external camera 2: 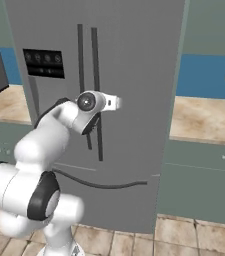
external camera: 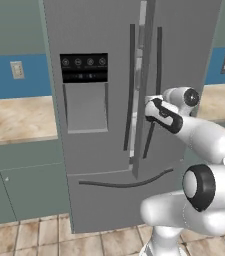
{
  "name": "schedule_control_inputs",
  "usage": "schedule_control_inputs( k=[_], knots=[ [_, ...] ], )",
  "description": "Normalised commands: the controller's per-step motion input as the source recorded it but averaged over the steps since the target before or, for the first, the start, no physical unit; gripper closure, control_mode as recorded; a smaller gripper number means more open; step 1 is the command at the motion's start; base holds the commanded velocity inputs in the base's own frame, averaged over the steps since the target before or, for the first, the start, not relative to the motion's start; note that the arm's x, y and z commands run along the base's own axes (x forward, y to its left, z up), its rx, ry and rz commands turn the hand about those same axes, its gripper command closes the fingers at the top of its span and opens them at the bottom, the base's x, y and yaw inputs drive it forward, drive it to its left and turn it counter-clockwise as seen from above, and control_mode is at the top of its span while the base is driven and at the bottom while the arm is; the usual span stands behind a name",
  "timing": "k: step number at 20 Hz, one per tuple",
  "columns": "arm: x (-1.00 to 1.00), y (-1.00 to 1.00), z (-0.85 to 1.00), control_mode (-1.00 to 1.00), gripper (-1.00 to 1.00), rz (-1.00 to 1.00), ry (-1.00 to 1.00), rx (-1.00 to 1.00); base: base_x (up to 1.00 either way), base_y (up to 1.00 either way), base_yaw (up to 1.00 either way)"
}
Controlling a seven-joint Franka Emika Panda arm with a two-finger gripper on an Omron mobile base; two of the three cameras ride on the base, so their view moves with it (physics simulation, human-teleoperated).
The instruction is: Retrieve the kiwi and apple from the fridge and place them into the bowl on the dining table.
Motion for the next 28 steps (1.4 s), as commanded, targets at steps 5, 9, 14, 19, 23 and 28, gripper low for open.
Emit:
schedule_control_inputs(
  k=[5, 9, 14, 19, 23, 28],
  knots=[
    [-1.00, -0.97, 0.21, -1.00, 1.00, -0.02, 0.10, 0.00, 0.00, 0.00, 0.00],
    [-1.00, -1.00, 0.12, -1.00, 1.00, -0.02, 0.12, 0.00, 0.00, 0.00, 0.00],
    [-0.89, -0.80, 0.17, -1.00, 1.00, -0.01, 0.04, 0.00, 0.00, 0.00, 0.00],
    [-0.74, -0.28, 0.33, -1.00, -1.00, 0.00, -0.02, 0.00, 0.00, 0.00, 0.00],
    [-0.75, -0.17, 0.36, -1.00, -1.00, -0.05, -0.03, -0.04, 0.00, 0.00, 0.00],
    [-0.78, 0.19, 0.53, -1.00, -1.00, -0.11, 0.00, -0.22, 0.00, 0.00, 0.00]
  ],
)
